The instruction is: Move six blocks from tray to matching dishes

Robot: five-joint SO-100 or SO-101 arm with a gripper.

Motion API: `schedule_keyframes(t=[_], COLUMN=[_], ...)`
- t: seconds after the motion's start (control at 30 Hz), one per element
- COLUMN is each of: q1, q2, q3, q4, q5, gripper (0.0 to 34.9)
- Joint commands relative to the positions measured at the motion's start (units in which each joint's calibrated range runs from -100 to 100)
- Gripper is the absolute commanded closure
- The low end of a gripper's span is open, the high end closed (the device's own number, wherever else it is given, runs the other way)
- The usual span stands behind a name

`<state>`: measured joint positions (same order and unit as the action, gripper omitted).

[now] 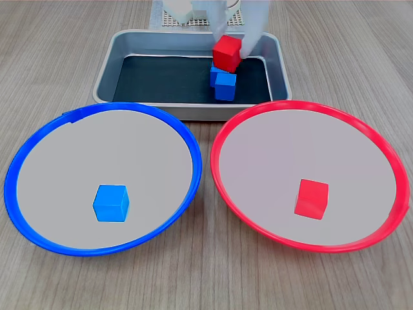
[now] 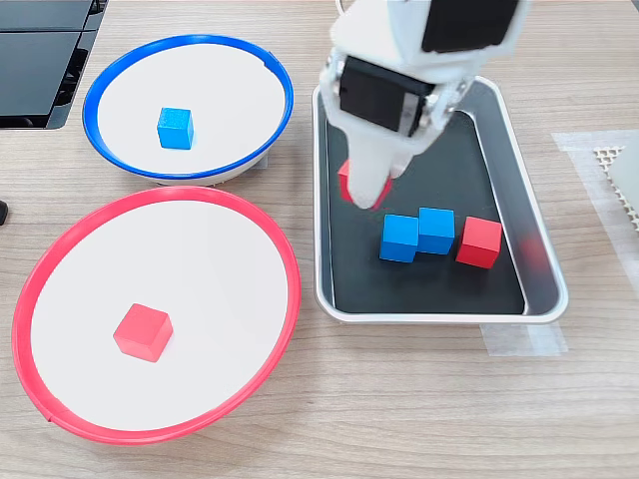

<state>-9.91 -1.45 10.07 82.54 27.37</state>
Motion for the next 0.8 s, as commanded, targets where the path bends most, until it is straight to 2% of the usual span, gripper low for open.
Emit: schedule_keyframes(t=[0.0,0.1,0.23,0.27,0.33,0.37,0.43,0.5,0.57,0.6,0.63,0.77], q1=[-4.0,-5.3,-6.9,-7.1,-7.2,-7.2,-7.2,-6.9,-6.4,-5.9,-5.6,-1.7], q2=[2.3,8.9,15.7,16.8,18.0,18.2,18.0,16.4,13.1,10.7,8.3,-3.6], q3=[-9.1,-14.8,-17.7,-17.8,-17.5,-17.4,-16.9,-15.9,-13.9,-12.2,-10.4,1.9], q4=[-7.1,-13.4,-18.8,-19.5,-20.8,-20.9,-20.8,-19.8,-17.6,-16.1,-14.2,-6.0], q5=[-10.2,-14.6,-14.7,-14.3,-13.4,-12.9,-12.2,-11.9,-11.4,-11.1,-10.5,-5.6], gripper=[34.7,34.7,34.6,31.6,20.3,17.2,14.6,15.8,24.5,33.1,34.6,34.7])
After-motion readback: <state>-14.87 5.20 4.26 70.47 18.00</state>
